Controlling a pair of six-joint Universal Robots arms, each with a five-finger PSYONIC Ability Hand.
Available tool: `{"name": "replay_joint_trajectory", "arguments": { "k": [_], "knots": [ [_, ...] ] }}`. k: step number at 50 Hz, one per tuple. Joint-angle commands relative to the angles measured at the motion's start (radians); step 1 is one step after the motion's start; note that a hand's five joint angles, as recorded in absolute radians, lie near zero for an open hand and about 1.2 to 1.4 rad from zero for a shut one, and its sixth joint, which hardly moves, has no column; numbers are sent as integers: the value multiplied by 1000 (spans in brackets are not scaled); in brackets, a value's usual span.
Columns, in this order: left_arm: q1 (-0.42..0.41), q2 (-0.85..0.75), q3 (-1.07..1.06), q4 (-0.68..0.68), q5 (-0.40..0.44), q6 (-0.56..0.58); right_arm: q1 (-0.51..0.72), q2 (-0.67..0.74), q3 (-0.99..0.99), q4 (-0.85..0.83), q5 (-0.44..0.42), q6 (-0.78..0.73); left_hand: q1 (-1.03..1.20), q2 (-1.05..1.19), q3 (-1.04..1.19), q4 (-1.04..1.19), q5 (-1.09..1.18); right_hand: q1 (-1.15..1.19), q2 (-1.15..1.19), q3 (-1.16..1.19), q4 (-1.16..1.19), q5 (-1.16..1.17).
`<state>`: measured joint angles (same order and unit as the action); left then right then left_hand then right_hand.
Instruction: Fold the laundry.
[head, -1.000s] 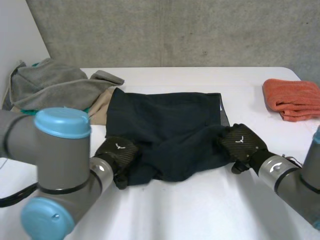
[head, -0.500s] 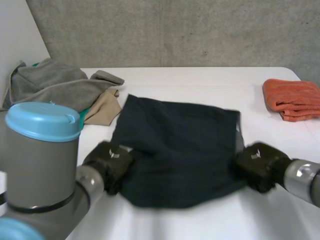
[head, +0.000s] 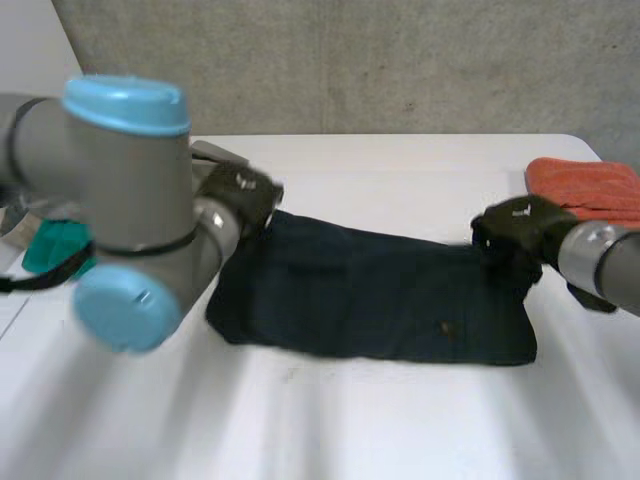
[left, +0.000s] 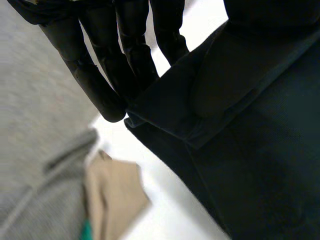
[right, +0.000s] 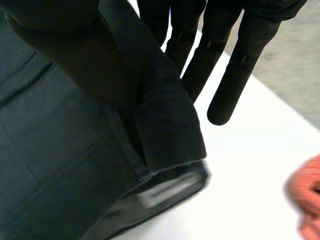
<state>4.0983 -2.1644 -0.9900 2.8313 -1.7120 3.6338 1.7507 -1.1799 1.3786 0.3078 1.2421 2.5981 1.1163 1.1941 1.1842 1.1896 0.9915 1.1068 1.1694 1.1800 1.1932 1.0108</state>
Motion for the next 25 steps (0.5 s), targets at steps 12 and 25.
{"name": "replay_joint_trajectory", "arguments": {
  "k": [12, 25],
  "knots": [
    [17, -551, 737, 31, -34, 45, 127, 382, -168, -617, 421, -139, -942, -1020, -1010, -1015, -992, -932, -995, -1005, -1019, -1011],
    [8, -197, 259, 118, -25, -90, 113, -1, 19, -153, 272, 11, -942, -1020, -1010, -1015, -992, -932, -995, -1005, -1019, -1011]
  ]
}}
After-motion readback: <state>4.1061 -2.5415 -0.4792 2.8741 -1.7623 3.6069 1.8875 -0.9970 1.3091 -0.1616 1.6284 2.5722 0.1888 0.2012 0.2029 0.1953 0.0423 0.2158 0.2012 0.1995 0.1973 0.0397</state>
